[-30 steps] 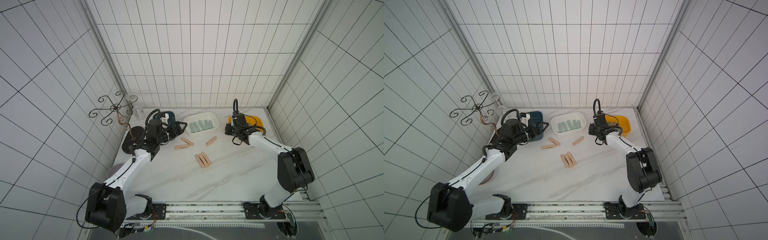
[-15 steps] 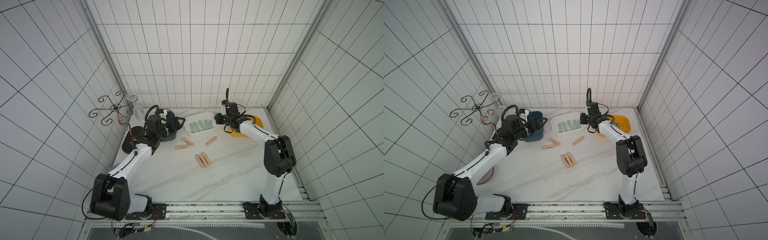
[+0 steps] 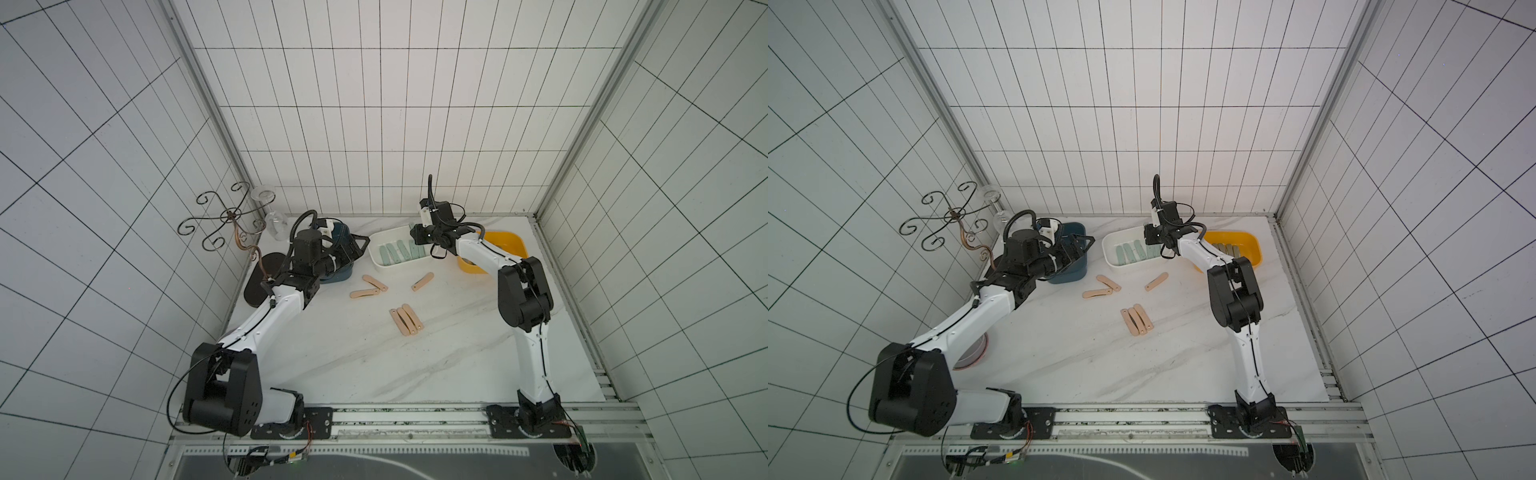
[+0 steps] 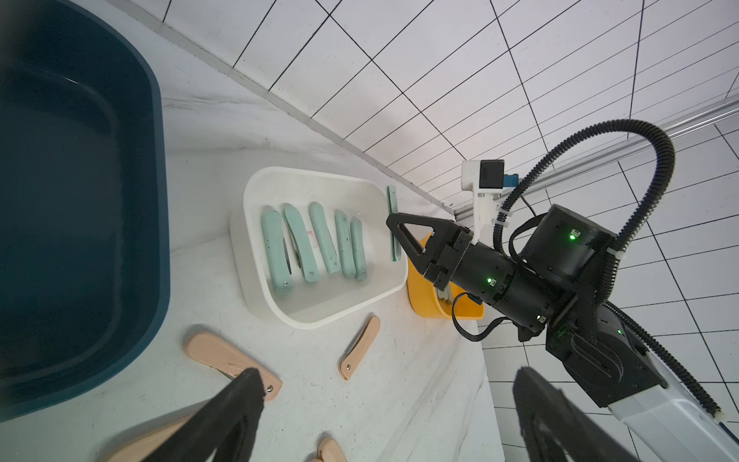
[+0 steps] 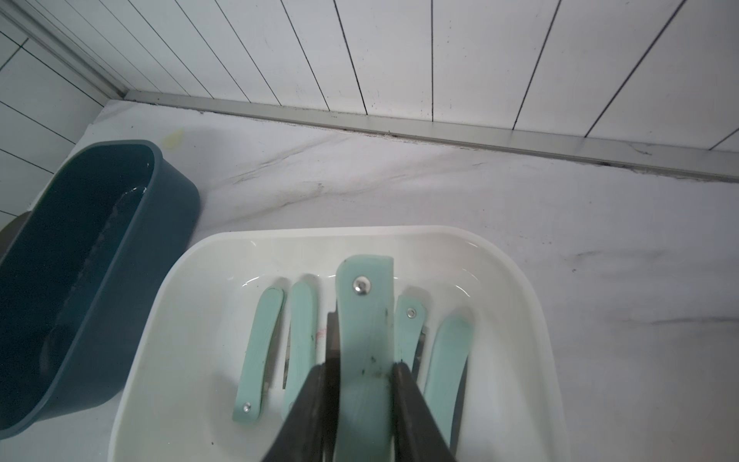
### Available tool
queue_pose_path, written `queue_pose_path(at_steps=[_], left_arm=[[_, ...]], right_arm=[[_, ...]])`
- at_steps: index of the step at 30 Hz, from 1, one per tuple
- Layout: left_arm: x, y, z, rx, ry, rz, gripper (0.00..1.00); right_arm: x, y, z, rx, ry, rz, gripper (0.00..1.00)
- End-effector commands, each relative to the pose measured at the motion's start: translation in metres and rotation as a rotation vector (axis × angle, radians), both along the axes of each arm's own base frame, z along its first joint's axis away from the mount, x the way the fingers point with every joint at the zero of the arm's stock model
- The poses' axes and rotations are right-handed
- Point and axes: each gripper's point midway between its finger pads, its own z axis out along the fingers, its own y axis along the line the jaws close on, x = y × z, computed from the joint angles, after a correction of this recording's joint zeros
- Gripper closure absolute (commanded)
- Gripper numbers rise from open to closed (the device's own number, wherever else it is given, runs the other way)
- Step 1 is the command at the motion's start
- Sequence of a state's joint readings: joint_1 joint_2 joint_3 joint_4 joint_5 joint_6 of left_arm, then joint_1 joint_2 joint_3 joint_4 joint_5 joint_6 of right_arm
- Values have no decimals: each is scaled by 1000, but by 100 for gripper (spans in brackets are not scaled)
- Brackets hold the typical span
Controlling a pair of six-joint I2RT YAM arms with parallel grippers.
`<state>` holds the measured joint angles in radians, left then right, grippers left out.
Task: Place the fruit knives into the storage box by color
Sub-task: Place the fruit knife in the storage box.
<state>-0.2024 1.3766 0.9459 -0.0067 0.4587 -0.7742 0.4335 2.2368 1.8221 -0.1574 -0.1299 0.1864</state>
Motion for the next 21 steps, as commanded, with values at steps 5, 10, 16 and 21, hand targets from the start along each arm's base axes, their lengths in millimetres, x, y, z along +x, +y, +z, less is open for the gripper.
queue_pose_path(at_steps=[5,10,16,21], left_arm=[[7,-1,12,-9,-47,-12,3],[7,-1,10,-10,-42,-15,3],[7,0,7,-10,-36,-15,3],[7,1,8,-10,-37,-12,3]], right_arm=[[16,29,12,-16,-69,93,74],[24,33,-7,-30,-54,92,74],[31,34,-25,-43,-36,82,74],[33,34,-41,-50,-13,78,74]])
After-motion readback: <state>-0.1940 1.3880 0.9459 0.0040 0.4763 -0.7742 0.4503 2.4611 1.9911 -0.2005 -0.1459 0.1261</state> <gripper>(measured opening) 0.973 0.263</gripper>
